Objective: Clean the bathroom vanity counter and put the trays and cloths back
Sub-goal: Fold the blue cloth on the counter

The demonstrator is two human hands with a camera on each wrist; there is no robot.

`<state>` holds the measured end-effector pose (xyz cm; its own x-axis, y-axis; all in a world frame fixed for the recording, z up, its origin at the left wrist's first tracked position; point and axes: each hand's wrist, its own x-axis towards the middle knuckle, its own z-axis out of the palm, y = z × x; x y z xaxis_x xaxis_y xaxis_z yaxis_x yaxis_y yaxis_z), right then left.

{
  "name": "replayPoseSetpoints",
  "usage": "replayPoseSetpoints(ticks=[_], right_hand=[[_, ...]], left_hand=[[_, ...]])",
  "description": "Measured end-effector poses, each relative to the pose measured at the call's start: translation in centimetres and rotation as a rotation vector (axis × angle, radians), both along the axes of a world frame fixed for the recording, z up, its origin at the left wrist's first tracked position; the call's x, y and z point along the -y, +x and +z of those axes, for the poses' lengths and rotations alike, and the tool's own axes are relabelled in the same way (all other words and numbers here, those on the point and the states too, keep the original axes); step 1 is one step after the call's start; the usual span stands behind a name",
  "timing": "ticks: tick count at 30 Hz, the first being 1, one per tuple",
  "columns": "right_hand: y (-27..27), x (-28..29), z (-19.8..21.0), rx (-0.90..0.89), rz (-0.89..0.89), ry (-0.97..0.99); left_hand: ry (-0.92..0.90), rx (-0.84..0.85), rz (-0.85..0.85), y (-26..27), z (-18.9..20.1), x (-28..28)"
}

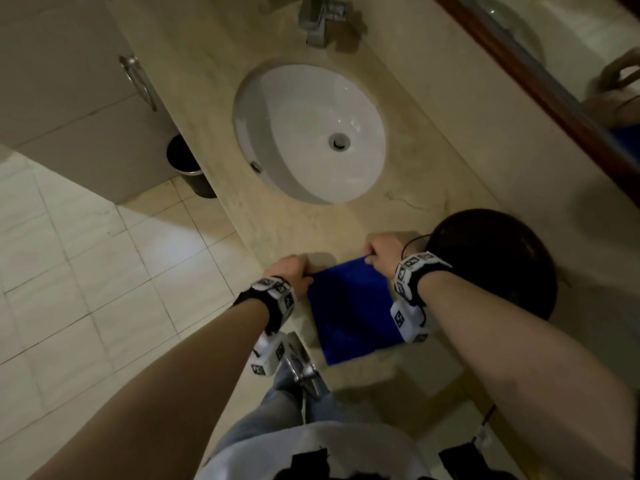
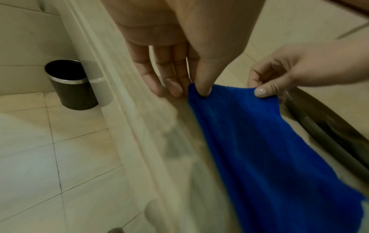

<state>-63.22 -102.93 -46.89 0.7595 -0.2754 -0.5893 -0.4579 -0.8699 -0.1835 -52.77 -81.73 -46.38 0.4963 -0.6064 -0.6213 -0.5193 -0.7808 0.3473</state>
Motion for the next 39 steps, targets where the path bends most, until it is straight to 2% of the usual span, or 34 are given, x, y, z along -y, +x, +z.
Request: replayPoseSetpoints(ticks=[5, 11, 16, 24, 33, 39], right_hand=[[4.7, 2.2, 0.2, 0.121, -0.064, -0.043], [5.3, 3.3, -2.0, 0.12, -0.153, -0.002], [3.3, 1.1, 1.4, 0.191, -0.201, 0.15], [-1.7, -0.9, 4.5, 0.262, -0.144, 0.08], [-9.4, -5.0, 2.2, 0.164, -0.072, -0.047], [-10.7, -5.4, 1.7, 0.207, -0.116, -0.023]], left_hand=[[-0.108, 0.04, 0.194, 5.6, 0.7, 2.3], [-0.132, 0.033, 0.207, 6.4, 0.5, 2.7], [-0.173, 0.057, 0.159, 5.0, 1.5, 1.9], [-0.227, 0.137, 0.082, 0.6, 3.8, -0.1], [-0.135, 0.105, -0.05, -7.0, 1.2, -4.0], [-0.159, 0.128, -0.016, -8.0, 1.1, -4.1]])
